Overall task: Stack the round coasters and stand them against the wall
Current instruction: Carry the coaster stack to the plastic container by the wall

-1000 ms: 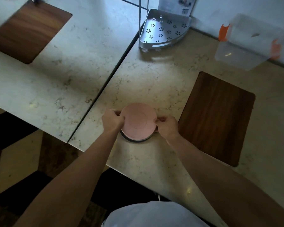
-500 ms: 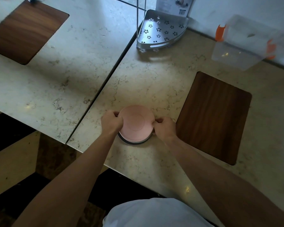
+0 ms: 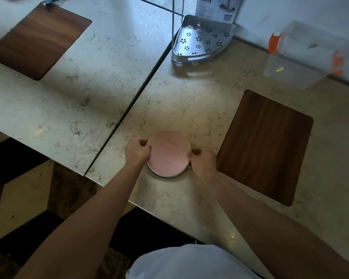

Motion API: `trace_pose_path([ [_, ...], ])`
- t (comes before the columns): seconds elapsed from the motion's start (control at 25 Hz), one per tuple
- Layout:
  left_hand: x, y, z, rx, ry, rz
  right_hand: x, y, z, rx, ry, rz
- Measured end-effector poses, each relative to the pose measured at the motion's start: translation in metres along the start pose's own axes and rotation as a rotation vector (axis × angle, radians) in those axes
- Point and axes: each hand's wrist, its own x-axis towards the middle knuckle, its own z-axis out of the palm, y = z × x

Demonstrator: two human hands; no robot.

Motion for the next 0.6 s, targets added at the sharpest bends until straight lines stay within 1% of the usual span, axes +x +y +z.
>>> trace_pose_path([
  [0.08, 0.000, -0.001, 0.001, 0.072, 0.006, 0.069, -0.003, -0.001, 0.000, -0.051, 0.025, -0.041],
  [0.24, -0.003, 0.001, 0.003, 0.223, 0.009, 0.191, -0.010, -0.008, 0.000, -0.260, 0.128, -0.101],
  [0.32, -0.004, 0.004, 0.005, 0.344, 0.000, 0.217, -0.012, -0.014, -0.003, -0.352, 0.130, -0.109],
  [0.4, -0.008, 0.010, 0.007, 0.421, -0.013, 0.241, -0.013, -0.019, -0.004, -0.425, 0.096, -0.107],
  [0.48, -0.010, 0.018, 0.009, 0.415, -0.038, 0.211, -0.013, -0.023, -0.005, -0.415, 0.066, -0.059],
  [0.6, -0.006, 0.023, 0.009, 0.329, -0.062, 0.081, -0.010, -0.025, -0.002, -0.287, 0.027, 0.051],
])
